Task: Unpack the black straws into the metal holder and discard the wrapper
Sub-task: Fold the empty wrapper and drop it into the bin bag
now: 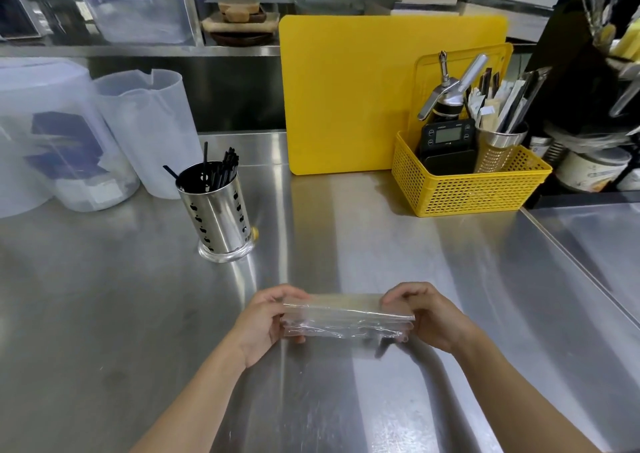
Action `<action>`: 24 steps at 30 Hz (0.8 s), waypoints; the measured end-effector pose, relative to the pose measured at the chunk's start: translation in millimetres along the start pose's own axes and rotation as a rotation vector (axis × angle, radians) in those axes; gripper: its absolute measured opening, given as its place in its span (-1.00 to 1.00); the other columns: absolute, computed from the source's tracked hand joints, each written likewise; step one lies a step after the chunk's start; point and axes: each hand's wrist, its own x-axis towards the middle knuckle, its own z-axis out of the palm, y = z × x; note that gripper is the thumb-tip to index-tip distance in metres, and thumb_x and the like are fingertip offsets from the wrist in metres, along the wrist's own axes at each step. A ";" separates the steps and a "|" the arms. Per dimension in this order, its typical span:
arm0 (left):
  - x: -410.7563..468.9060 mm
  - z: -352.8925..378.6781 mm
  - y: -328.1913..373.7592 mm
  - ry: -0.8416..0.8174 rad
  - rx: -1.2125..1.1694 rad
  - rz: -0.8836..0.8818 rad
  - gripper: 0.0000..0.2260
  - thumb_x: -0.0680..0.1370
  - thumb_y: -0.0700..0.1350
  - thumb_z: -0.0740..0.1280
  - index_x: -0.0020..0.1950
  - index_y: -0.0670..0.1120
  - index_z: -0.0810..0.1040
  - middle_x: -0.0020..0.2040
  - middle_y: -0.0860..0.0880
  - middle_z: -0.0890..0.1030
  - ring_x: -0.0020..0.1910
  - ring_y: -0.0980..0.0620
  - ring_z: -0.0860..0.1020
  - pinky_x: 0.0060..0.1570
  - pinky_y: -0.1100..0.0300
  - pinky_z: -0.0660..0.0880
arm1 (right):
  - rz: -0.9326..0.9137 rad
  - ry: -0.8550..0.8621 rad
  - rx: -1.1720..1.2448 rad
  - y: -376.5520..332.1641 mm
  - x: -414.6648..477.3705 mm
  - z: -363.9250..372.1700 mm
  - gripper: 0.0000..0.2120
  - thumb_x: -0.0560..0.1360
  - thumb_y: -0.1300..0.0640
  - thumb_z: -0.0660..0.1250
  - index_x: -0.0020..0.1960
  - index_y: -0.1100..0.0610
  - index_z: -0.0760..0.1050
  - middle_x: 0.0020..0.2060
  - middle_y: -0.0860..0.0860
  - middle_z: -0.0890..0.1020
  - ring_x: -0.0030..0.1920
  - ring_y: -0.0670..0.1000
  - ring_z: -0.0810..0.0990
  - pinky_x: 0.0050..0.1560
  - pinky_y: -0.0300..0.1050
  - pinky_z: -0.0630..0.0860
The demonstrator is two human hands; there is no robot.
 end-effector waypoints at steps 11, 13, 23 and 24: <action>-23.5 4.6 -0.9 -0.055 0.206 -0.013 -0.73 0.27 -0.13 0.46 -0.08 -0.09 0.51 -0.11 -0.11 0.56 -0.31 0.00 0.54 -0.40 0.16 0.57 | 0.011 0.109 -0.067 6.1 -23.9 13.3 -0.51 0.25 0.45 0.31 0.13 0.14 0.48 -0.21 0.12 0.52 -0.35 0.03 0.55 -0.38 -0.17 0.49; -34.0 4.6 -0.9 -0.013 0.189 0.013 -0.62 0.30 -0.26 0.49 0.04 -0.09 0.45 -0.06 -0.13 0.61 -0.28 -0.02 0.57 -0.40 0.17 0.58 | -0.009 0.196 -0.094 9.6 -30.2 22.9 -0.43 0.26 0.47 0.35 0.21 0.13 0.43 -0.13 0.16 0.48 -0.31 0.01 0.57 -0.34 -0.20 0.50; -96.9 -5.4 -31.9 0.138 0.060 -0.031 -0.79 0.37 -0.37 0.40 -0.02 -0.40 0.59 -0.20 -0.26 0.68 -0.35 -0.02 0.66 -0.41 0.26 0.58 | -0.088 0.409 -0.116 34.8 -77.5 83.5 -0.80 0.30 0.51 0.35 -0.13 0.31 0.54 -0.34 0.13 0.61 -0.36 0.04 0.59 -0.34 -0.21 0.52; -98.7 -3.7 -36.0 0.146 0.057 -0.044 -0.83 0.39 -0.39 0.37 -0.03 -0.40 0.59 -0.24 -0.24 0.68 -0.38 -0.01 0.66 -0.44 0.27 0.57 | -0.089 0.431 -0.135 37.3 -84.7 85.1 -0.81 0.31 0.49 0.36 -0.13 0.29 0.53 -0.34 0.11 0.59 -0.37 0.02 0.57 -0.35 -0.21 0.50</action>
